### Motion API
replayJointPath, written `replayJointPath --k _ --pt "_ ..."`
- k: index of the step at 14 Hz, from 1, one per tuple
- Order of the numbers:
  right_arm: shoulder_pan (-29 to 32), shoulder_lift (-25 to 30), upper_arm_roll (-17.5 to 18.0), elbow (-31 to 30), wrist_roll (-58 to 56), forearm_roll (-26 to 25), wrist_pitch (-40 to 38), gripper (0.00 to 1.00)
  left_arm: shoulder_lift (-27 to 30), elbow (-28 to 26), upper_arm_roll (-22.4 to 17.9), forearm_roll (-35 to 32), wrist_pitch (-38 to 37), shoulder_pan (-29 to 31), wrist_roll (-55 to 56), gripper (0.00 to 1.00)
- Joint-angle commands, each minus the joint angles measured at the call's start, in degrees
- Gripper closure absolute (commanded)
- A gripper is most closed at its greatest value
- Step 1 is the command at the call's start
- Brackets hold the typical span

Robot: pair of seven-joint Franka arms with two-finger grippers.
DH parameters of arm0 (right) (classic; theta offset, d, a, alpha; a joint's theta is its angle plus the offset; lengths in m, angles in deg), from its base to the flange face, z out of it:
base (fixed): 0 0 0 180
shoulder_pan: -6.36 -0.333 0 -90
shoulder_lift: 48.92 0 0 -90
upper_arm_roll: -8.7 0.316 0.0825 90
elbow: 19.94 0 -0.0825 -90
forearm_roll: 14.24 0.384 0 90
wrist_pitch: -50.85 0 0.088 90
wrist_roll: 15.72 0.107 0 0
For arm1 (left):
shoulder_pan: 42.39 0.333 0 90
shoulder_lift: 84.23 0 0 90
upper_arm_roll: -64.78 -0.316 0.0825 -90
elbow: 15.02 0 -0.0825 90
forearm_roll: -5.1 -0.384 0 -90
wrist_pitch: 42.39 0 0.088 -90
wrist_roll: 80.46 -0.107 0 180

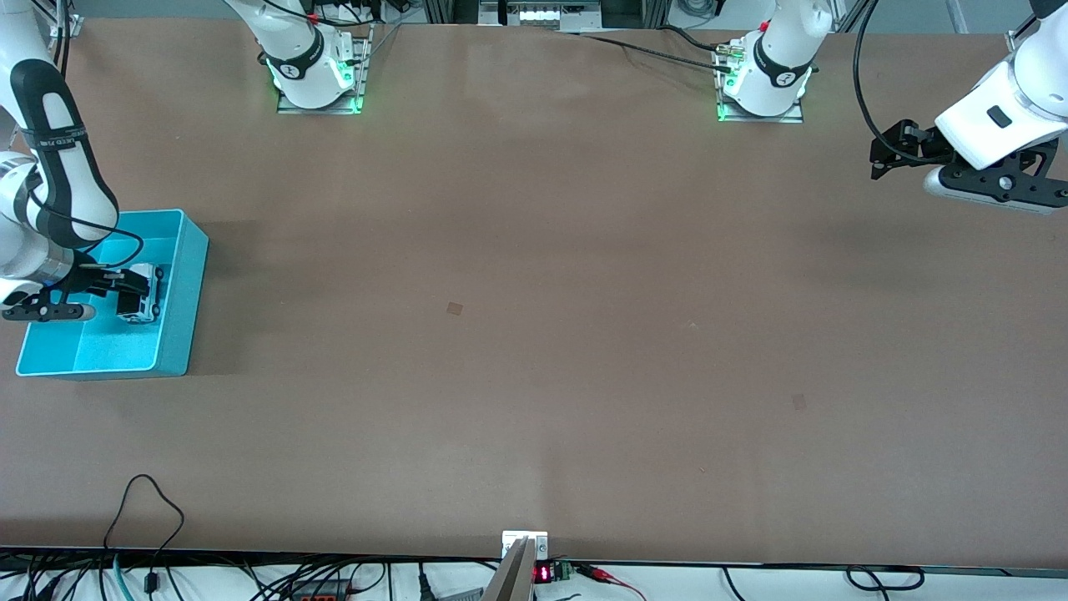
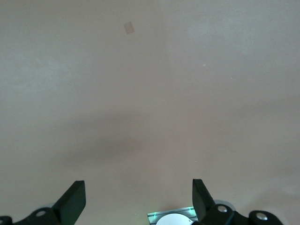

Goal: Wind and store white jeep toy
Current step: 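Lower the jeep into the bin and open the right gripper, then raise the open right gripper up out of the bin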

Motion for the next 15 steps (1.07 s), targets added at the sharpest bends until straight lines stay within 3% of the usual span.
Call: replayJointPath --k 1,9,15 --pt "0.0 4.5 0.9 -0.9 -2.1 -0.2 -0.7 0.0 0.1 1.3 0.5 -1.1 -1.4 -0.1 0.2 0.0" --pt "-3.9 17.2 5.6 1.0 -7.2 0.0 -12.4 0.0 0.1 1.3 0.4 -0.9 -1.4 0.1 0.3 0.0" --pt "-11.8 26.5 5.7 1.0 7.8 2.3 -20.8 0.0 0.1 1.3 0.6 -0.8 -1.4 -0.1 0.7 0.0"
